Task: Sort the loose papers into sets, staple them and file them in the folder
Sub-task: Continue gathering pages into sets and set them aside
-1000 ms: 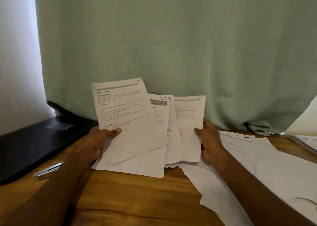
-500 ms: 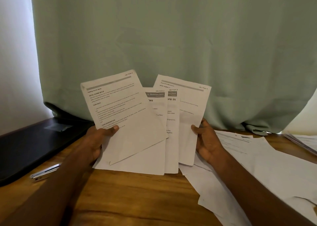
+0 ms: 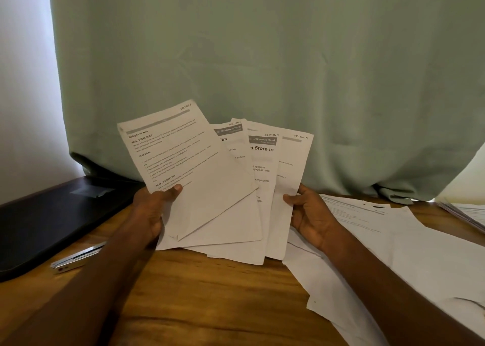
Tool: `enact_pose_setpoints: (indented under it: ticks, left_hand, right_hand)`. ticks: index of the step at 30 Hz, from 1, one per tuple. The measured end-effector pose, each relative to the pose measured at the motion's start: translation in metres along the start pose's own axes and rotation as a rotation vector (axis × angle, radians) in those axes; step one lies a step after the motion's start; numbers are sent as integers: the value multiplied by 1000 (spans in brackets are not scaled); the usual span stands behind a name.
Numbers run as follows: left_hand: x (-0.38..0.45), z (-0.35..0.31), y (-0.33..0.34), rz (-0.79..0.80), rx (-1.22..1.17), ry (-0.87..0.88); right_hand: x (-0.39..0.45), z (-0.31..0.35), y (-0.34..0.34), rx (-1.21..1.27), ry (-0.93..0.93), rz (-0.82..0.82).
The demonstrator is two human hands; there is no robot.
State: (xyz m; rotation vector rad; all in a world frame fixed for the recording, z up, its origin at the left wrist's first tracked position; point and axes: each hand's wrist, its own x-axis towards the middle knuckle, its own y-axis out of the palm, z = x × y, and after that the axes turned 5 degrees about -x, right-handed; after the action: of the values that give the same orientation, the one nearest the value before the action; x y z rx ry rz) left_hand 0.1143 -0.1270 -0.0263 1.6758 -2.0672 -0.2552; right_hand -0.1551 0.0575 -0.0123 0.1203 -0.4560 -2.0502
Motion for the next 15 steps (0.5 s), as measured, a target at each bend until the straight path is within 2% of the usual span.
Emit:
enact_pose_setpoints:
  ticks: [15]
  left_hand:
    - [2, 5, 5, -65, -20, 26]
  right_hand:
    - [-6, -3, 7, -4, 53, 112]
